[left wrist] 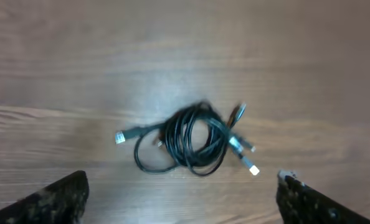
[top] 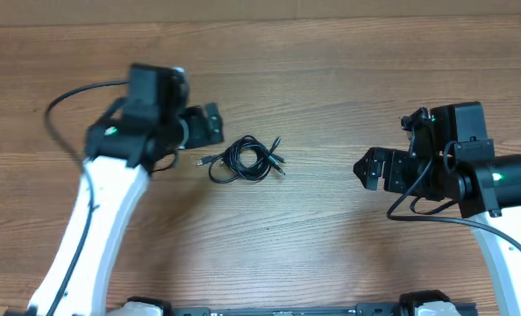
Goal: Untangle cables
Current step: 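Reach both grippers toward the black cable bundle from either side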
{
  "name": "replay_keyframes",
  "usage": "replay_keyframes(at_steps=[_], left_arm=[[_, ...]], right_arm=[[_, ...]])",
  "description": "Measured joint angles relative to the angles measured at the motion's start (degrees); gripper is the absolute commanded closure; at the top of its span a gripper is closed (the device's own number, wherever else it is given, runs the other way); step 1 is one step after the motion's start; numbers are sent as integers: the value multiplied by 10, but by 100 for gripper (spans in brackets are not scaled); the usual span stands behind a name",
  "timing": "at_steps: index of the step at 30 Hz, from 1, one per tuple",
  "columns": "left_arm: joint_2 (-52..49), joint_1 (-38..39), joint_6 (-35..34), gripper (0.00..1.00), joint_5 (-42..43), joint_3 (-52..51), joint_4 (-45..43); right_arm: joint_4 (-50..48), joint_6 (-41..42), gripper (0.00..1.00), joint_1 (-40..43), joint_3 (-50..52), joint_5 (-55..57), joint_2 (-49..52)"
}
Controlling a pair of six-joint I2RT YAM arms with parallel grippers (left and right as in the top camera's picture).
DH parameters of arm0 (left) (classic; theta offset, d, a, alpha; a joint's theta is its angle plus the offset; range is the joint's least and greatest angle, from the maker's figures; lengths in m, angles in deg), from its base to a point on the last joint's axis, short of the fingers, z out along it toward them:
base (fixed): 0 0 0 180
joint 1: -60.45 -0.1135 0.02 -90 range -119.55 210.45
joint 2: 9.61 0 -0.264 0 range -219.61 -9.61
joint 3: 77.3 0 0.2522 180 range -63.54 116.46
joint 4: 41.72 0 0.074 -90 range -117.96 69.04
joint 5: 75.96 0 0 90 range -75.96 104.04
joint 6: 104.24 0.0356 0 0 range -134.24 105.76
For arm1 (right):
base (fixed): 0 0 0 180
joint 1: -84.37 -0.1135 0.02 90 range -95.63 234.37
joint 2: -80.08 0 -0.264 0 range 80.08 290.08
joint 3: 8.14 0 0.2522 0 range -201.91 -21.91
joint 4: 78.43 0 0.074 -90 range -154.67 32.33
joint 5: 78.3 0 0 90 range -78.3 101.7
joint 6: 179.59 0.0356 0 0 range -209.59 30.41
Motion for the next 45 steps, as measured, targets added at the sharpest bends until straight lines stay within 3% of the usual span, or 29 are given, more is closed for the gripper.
replay_keyframes(at_steps=[6, 17, 20, 22, 23, 31, 35, 41, 45], left_arm=[[-130, 59, 9, 24, -29, 1, 7], [-287, 86, 10, 39, -36, 1, -16], [-313, 97, 10, 69, -35, 2, -25], [-324, 103, 6, 83, -37, 5, -30], [-326, 105, 5, 96, -37, 5, -30], [-332, 110, 6, 96, -35, 106, 64], [-334, 110, 33, 96, 40, 185, 103], [-334, 110, 98, 96, 162, 205, 128], [-334, 110, 128, 96, 207, 205, 129]], right_arm=[[0, 0, 0, 0, 0, 0, 0], [0, 0, 0, 0, 0, 0, 0], [0, 0, 0, 0, 0, 0, 0], [0, 0, 0, 0, 0, 0, 0], [0, 0, 0, 0, 0, 0, 0], [-12, 0, 0, 0, 0, -10, 0], [-68, 0, 1, 0, 0, -52, 0], [-105, 1, 23, 0, -1, -73, 24], [-105, 0, 24, -3, -1, -96, 70]])
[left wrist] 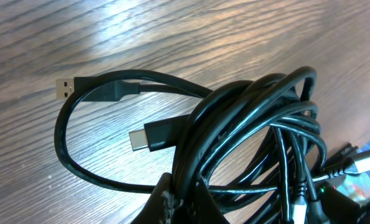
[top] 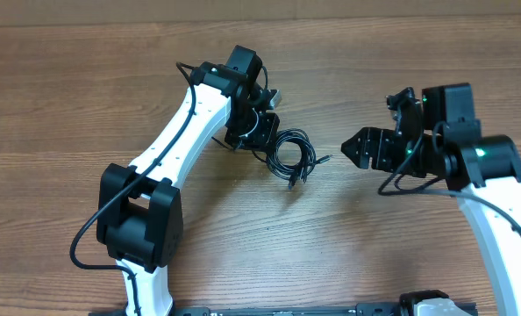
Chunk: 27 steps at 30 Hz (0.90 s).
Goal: Untangle cables
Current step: 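Reach both grippers toward the black cable bundle from either side, then grasp the cable bundle with the left gripper and lift it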
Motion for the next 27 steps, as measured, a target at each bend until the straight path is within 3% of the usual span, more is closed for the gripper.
replay_keyframes(at_steps=[4, 5, 6, 8, 12, 20, 22, 24, 27], left_arm=[[0, 12, 18, 96, 1, 0, 0], [0, 17, 19, 96, -3, 0, 0], [0, 25, 20, 96, -16, 0, 0], [0, 40, 21, 96, -31, 0, 1], [0, 52, 25, 96, -40, 0, 2], [75, 52, 30, 96, -31, 1, 2], [90, 52, 30, 96, -26, 2, 4], [92, 52, 30, 96, -24, 4, 11], [92, 52, 29, 96, -17, 4, 16]], right_arm=[[-7, -5, 32, -25, 0, -13, 54], [-12, -6, 36, -30, 0, -13, 60], [-20, -10, 46, -41, 0, -14, 71], [-29, -14, 49, -63, 0, -15, 93], [-32, -17, 64, -99, 0, -9, 124], [-40, -16, 64, -110, 0, 23, 129], [-45, -16, 70, -110, 0, 22, 129], [-49, -17, 85, -110, 0, 22, 129], [-50, -17, 85, -111, 0, 20, 129]])
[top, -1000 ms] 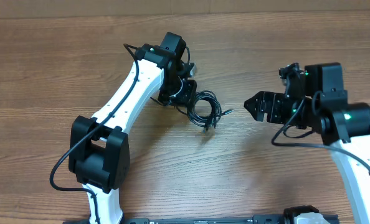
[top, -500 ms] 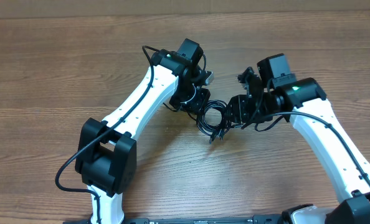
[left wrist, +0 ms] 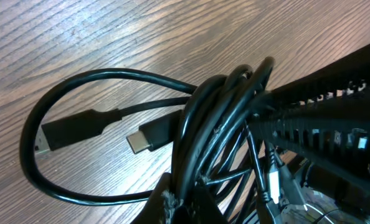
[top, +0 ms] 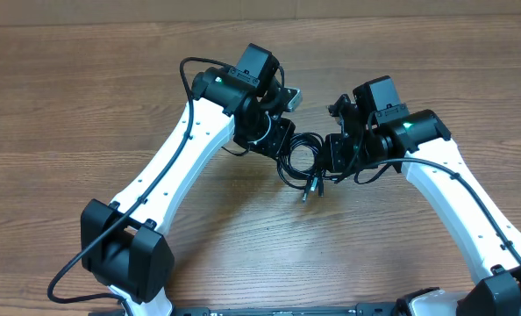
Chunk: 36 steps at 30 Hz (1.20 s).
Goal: Untangle cables
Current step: 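Grasp the cable bundle with the left gripper and lift it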
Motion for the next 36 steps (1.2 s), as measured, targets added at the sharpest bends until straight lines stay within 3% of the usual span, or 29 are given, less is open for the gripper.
replay_keyframes(at_steps=[2, 4, 8, 12, 22, 27, 32, 36], left_arm=[[0, 0, 0, 96, 15, 0, -1], [0, -1, 6, 96, 35, 0, -1], [0, -1, 19, 96, 45, 0, -3], [0, 3, -18, 96, -29, 0, -3], [0, 7, -70, 96, -123, 0, 22], [0, 6, -129, 96, -217, 0, 63], [0, 6, -151, 96, -247, 0, 75], [0, 6, -151, 96, -263, 0, 76]], right_arm=[[1, 0, 85, 0, 0, 1, 0], [2, 0, 96, 0, 0, 4, 0], [5, -3, 96, -2, 0, 8, 0], [18, 19, 96, -3, 0, 2, 0], [40, 31, 96, -3, 0, -15, 1], [-6, 46, 96, -3, 0, -17, 2], [18, 165, 96, 1, 0, 101, 2], [54, 225, 87, 9, 0, 208, 2]])
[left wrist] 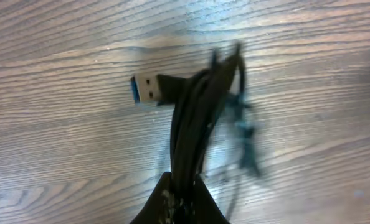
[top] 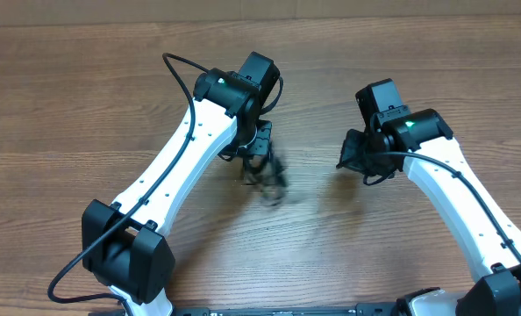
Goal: Untangle cables
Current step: 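Grasp the cable bundle with the left gripper and lift it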
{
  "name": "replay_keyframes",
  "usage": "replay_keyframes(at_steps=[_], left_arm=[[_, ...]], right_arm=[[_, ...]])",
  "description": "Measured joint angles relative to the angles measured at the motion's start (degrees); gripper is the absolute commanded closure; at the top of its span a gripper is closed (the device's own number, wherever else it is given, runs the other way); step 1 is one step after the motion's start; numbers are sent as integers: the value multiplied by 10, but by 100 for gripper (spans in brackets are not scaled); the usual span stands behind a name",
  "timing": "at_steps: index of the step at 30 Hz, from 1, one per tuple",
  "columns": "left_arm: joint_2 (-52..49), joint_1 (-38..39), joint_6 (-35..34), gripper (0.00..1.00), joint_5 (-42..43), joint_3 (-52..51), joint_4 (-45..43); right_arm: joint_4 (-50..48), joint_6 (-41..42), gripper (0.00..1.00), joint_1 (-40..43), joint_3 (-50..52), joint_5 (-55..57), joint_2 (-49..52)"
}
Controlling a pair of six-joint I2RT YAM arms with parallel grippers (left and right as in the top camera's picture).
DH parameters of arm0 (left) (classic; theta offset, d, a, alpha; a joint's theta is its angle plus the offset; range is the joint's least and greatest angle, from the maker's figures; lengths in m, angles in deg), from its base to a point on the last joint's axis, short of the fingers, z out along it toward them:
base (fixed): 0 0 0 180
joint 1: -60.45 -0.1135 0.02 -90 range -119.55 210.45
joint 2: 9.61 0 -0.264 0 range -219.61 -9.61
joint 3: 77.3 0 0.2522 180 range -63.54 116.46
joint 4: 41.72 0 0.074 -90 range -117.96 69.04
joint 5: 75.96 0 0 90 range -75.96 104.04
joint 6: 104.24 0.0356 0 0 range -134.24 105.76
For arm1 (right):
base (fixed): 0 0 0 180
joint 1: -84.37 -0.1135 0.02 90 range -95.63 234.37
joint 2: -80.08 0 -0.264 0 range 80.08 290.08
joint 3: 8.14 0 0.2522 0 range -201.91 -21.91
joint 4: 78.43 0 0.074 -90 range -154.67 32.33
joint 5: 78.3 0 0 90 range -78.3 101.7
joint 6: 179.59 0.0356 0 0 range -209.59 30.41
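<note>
A bundle of black cables (left wrist: 197, 118) hangs blurred from my left gripper (left wrist: 184, 185), which is shut on it; a USB plug with a blue insert (left wrist: 145, 89) sticks out to the left. From overhead the bundle (top: 267, 183) is a dark smear just below the left gripper (top: 259, 156), over the middle of the table. My right gripper (top: 346, 158) is off to the right, apart from the bundle. Its fingers are too small and dark to read, and no cable shows in them.
The brown wooden table (top: 85, 105) spreads all round the two arms. The left arm's own black lead (top: 183, 68) loops above its upper link. Nothing else lies on the wood.
The right gripper was up against the bundle's right side and now is well to the right of it. The bundle in the left gripper has shifted lower and left, and now shows motion blur.
The coil lay on the table between both arms, the left gripper open beside it. Then the left gripper was shut on it, right gripper nearby. Then both grippers were at the bundle. Now the right is apart and the left still holds the cables.
</note>
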Motion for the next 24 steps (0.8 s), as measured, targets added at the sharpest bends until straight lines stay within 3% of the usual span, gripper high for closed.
replay_keyframes(at_steps=[6, 8, 10, 16, 18, 21, 24], left_arm=[[0, -4, 13, 96, 7, 0, -8], [0, -4, 56, 96, 63, 0, -30], [0, -4, 103, 96, 129, 0, -54], [0, -4, 186, 96, 297, 0, -104], [0, -4, 198, 96, 348, 0, -121], [0, -10, 217, 96, 424, 0, -128], [0, -33, 226, 96, 466, 0, -120]], right_arm=[[-4, 6, 80, 0, 0, 2, 0], [-24, -35, 62, 0, 0, -61, 0], [-30, -84, 54, 0, 0, -132, 0], [-29, -138, 54, 0, 0, -228, 0], [-30, -143, 63, 0, 0, -234, 0], [-26, -146, 94, 0, 0, -211, 0], [-19, -132, 96, 0, 0, -160, 0]])
